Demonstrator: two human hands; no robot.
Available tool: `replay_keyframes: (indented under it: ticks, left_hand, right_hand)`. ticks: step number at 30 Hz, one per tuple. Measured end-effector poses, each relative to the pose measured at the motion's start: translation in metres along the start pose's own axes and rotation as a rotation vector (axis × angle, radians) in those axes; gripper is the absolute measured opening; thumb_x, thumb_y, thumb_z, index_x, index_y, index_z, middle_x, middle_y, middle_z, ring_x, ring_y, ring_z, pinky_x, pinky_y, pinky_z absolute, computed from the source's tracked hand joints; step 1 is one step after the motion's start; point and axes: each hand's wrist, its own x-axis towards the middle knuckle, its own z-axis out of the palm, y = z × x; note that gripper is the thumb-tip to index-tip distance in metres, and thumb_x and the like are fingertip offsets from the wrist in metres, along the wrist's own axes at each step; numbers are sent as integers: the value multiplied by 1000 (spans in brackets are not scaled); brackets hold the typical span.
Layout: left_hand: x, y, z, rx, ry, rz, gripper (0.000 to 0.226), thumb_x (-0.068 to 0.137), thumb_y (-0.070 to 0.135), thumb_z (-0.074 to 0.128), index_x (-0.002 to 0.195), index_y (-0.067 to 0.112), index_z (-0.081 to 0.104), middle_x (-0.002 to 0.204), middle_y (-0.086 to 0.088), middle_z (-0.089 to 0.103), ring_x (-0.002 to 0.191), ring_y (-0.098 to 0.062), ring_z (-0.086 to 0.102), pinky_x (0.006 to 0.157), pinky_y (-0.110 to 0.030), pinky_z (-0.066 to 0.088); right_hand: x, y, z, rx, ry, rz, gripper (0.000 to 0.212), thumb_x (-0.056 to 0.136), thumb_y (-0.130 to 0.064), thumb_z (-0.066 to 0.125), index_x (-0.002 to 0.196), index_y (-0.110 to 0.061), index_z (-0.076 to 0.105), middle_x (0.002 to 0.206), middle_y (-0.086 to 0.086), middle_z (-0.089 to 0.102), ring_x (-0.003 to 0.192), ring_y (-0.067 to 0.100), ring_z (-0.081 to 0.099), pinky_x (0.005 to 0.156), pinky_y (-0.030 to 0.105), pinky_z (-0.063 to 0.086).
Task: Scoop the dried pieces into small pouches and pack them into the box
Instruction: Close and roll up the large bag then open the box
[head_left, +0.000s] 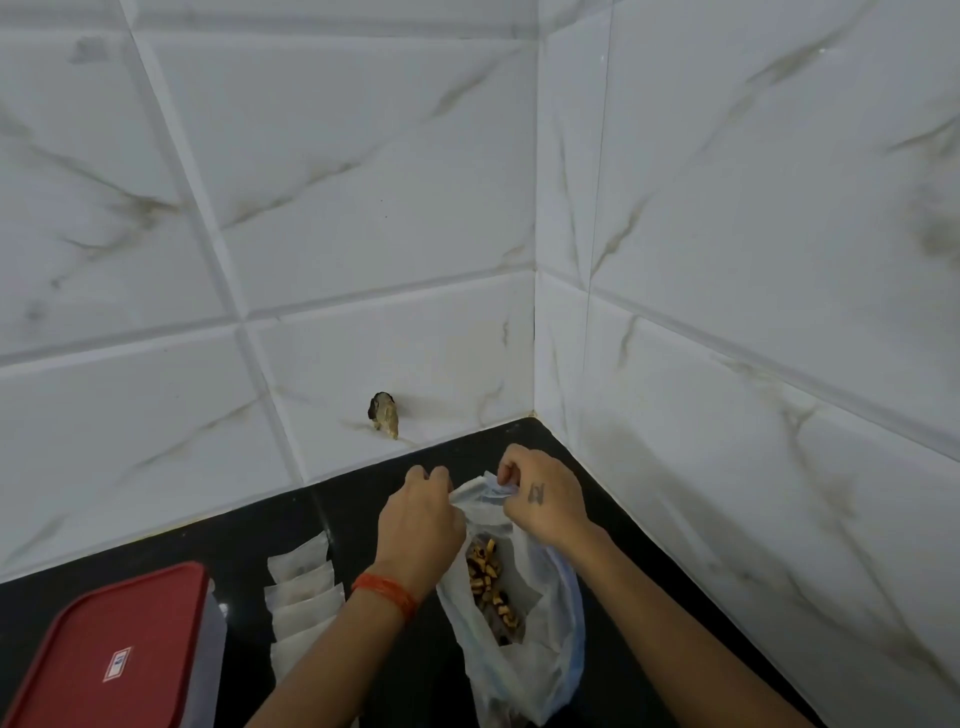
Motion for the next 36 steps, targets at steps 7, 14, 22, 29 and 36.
replay_keyframes:
  ticks: [7, 14, 22, 29, 36]
  left_hand:
    - [11, 0, -25, -954, -570, -479, 22, 90, 21, 58, 106, 8, 62, 97, -10, 66, 88, -20, 65, 72, -29, 56]
    - [11, -4, -19, -971, -428, -402, 7, 84, 11, 65, 91, 11, 66, 88, -6, 67, 73, -12, 65, 62, -24, 54]
    - [6, -1, -8, -380, 88, -9, 17, 86, 20, 63, 96, 18, 49, 93, 1, 53, 74, -9, 55, 54, -10, 40]
    - [-15, -11, -40, -967, -743, -412, 25, 86, 13, 64, 109, 9, 54, 97, -16, 70, 79, -23, 71, 64, -31, 59]
    - [-31, 11, -15, -414, -202, -208, 17, 83, 19, 66, 80, 18, 50, 73, 1, 62, 57, -7, 60, 49, -14, 46]
  right_hand:
    - [9, -4, -24, 673, -328, 382, 7, 88, -16, 65, 93, -13, 68, 90, 5, 68, 80, 13, 64, 66, 23, 54]
    - [14, -3, -16, 301, -101, 147, 8, 80, -10, 70, 86, -15, 69, 87, 1, 69, 73, 5, 61, 61, 14, 48]
    - [5, -2, 0, 99, 197, -96, 27, 86, -23, 66, 112, -19, 61, 104, -1, 61, 86, 6, 56, 75, 13, 46]
    - [-31, 9, -34, 609, -383, 340, 27, 80, -10, 72, 106, -10, 63, 90, 7, 69, 73, 13, 67, 58, 20, 54]
    - [-41, -7, -7, -16, -23, 138, 13, 87, -31, 63, 88, -22, 53, 86, -6, 59, 77, 8, 59, 67, 19, 49]
